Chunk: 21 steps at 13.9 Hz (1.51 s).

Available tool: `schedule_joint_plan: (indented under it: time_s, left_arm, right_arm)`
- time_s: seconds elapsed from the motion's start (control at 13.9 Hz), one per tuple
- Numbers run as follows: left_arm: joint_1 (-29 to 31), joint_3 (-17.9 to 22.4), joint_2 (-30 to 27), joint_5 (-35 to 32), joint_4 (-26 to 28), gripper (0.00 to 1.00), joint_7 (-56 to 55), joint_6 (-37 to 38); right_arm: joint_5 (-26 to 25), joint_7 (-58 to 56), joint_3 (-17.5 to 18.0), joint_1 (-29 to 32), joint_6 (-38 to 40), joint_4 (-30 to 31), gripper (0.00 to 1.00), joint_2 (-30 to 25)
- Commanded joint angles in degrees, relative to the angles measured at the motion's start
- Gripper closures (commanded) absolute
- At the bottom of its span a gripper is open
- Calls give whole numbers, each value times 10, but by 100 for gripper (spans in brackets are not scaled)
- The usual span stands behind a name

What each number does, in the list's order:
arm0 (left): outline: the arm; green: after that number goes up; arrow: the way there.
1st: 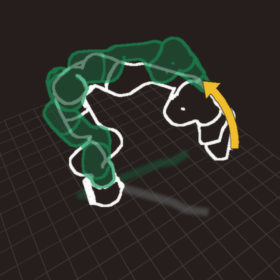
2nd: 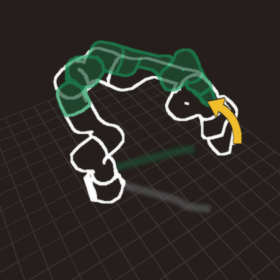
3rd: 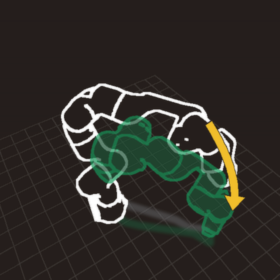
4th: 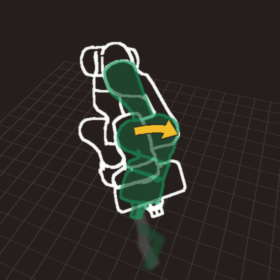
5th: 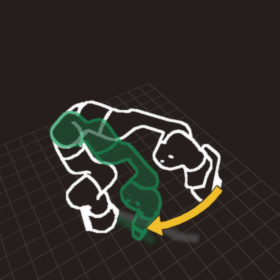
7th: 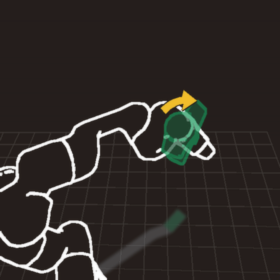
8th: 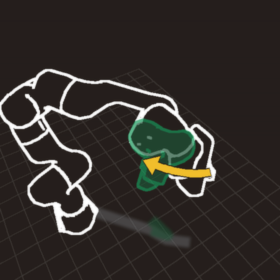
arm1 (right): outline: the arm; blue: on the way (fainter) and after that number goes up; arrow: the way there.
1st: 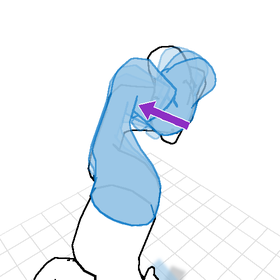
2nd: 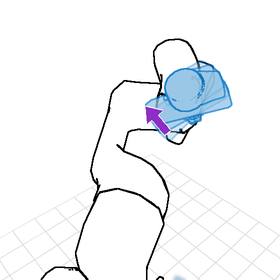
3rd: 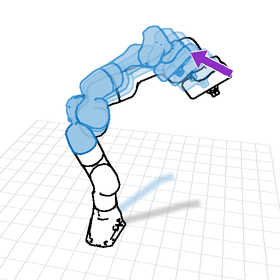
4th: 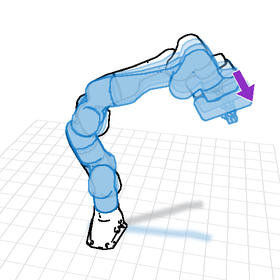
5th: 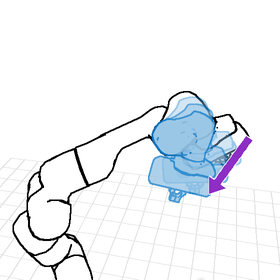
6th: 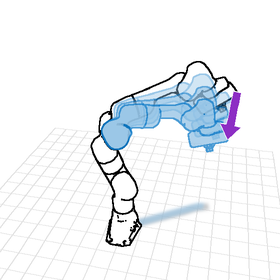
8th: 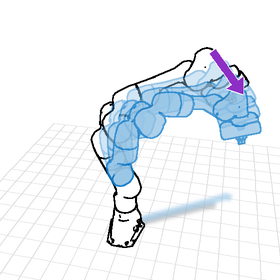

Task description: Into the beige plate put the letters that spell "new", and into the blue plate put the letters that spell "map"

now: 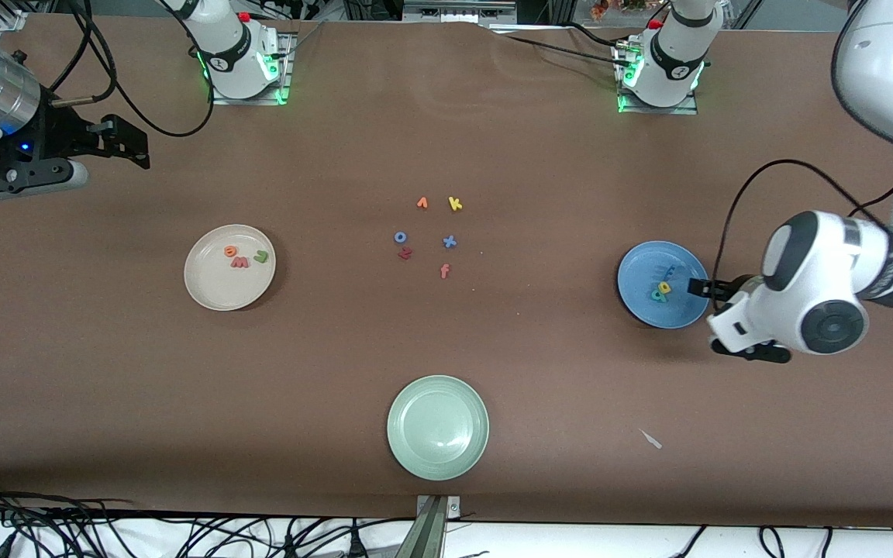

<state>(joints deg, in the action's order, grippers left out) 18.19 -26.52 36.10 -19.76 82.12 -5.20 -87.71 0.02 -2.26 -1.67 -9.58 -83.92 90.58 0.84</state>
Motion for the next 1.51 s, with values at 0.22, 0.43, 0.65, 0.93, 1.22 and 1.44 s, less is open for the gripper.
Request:
schedule_joint_plan:
  time_s: [0.22, 0.43, 0.65, 0.93, 1.22, 1.44]
  left_arm:
    - [38, -3, -40, 16, -51, 0, 7, 82]
    - [-16, 99, -126, 94, -19, 0, 9, 80]
    - [-60, 199, -209, 198, 8, 0, 10, 71]
    - [-102, 222, -292, 207, 7, 0, 10, 62]
    - [-119, 221, -311, 206, 27, 0, 12, -3]
    - [-119, 219, -322, 206, 53, 0, 15, -30]
  right_arm:
    - [-6, -9, 3, 5, 14, -19, 0, 13]
    - [-6, -10, 3, 5, 14, -19, 0, 13]
    - [-5, -10, 2, 6, 13, -19, 0, 14]
    - [-5, -16, -5, 5, 14, -18, 0, 14]
    - [-5, -17, -5, 5, 13, -18, 0, 18]
    - [-5, -16, -5, 5, 13, -18, 0, 18]
